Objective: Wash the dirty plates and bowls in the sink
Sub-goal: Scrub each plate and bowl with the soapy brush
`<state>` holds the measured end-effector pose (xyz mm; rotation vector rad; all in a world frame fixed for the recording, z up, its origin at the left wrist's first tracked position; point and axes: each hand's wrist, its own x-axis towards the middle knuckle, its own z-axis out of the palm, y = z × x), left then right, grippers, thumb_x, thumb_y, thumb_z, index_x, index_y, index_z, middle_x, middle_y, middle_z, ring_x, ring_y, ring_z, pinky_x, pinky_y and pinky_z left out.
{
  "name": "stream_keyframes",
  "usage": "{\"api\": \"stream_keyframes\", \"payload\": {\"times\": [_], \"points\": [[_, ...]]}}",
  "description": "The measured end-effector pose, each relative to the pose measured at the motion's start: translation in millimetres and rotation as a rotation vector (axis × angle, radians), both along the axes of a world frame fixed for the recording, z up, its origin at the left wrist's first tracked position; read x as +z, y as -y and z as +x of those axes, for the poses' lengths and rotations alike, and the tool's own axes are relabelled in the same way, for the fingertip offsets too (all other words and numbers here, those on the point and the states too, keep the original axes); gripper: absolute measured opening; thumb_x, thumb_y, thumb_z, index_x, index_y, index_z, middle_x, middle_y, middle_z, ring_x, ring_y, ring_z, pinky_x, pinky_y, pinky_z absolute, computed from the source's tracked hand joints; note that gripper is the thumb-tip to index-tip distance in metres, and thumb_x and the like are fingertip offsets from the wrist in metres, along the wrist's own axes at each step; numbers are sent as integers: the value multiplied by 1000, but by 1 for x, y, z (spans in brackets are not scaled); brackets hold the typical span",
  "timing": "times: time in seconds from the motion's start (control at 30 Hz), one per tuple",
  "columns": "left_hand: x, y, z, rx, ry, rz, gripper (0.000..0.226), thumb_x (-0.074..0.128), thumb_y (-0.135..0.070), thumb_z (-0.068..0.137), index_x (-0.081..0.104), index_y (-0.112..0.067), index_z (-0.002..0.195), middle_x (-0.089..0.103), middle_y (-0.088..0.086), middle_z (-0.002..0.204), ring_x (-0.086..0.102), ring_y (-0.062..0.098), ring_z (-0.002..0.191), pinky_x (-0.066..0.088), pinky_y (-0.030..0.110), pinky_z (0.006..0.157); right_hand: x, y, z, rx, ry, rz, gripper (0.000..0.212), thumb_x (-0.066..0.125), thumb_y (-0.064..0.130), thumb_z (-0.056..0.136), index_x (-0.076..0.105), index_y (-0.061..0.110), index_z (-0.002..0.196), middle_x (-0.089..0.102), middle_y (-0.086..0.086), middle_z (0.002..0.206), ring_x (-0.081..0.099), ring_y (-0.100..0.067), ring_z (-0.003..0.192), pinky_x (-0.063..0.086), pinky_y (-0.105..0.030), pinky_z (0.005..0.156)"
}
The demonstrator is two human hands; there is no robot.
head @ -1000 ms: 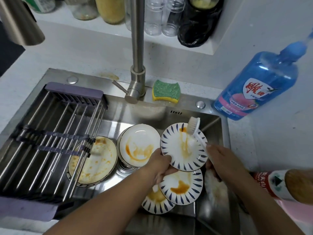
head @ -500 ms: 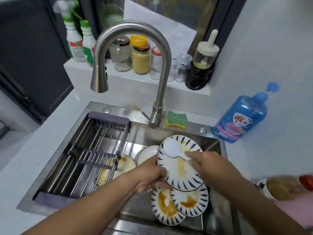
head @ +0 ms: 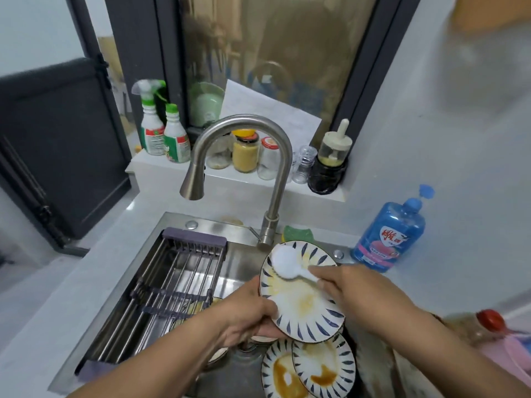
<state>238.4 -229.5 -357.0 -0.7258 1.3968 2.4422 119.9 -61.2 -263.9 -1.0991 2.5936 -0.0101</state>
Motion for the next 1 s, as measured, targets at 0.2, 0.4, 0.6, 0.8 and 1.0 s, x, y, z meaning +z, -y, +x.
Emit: {"api": "stream_keyframes", "payload": {"times": [0.2, 0.4, 0.6, 0.8, 1.0], "points": [[4, 6, 5, -42, -33, -57, 63, 43, 26, 86, 52, -20, 128, 70, 13, 123, 73, 35, 105, 57, 61, 89, 12, 0, 14, 85, -117, 88, 36, 36, 50, 106, 36, 57, 141, 60, 5, 116, 60, -21, 106, 52, -39, 82], [11, 12, 7, 150, -80, -17, 60, 46, 21, 91, 48, -24, 130, 66, 13, 128, 72, 38, 104, 63, 54, 75, 18, -31, 4, -59, -171, 150, 24, 38, 39, 107, 52, 43, 126, 67, 3, 118, 64, -22, 101, 54, -39, 84], [25, 1, 0, 255, -127, -68, 12, 49, -33, 106, 53, -30, 117, 69, 2, 122, 72, 30, 107, 58, 64, 83, 6, -24, 50, -57, 57, 64, 40, 42, 52, 104, 43, 53, 144, 61, 11, 139, 60, -19, 121, 51, -40, 98], [20, -1, 4, 270, -136, -85, 28, 45, -38, 107, 52, -28, 133, 71, 4, 126, 74, 27, 105, 61, 59, 81, 7, -45, 52, -63, -74, 122, 34, 34, 46, 107, 44, 49, 139, 63, 7, 108, 61, -19, 94, 52, -37, 76], [13, -17, 14, 212, -121, -5, 37, 49, 3, 102, 53, -24, 127, 70, 8, 122, 73, 33, 105, 61, 61, 78, 17, -41, 30, -157, -297, 29, 41, 46, 35, 104, 36, 48, 142, 60, 3, 104, 62, -25, 88, 54, -39, 73]]}}
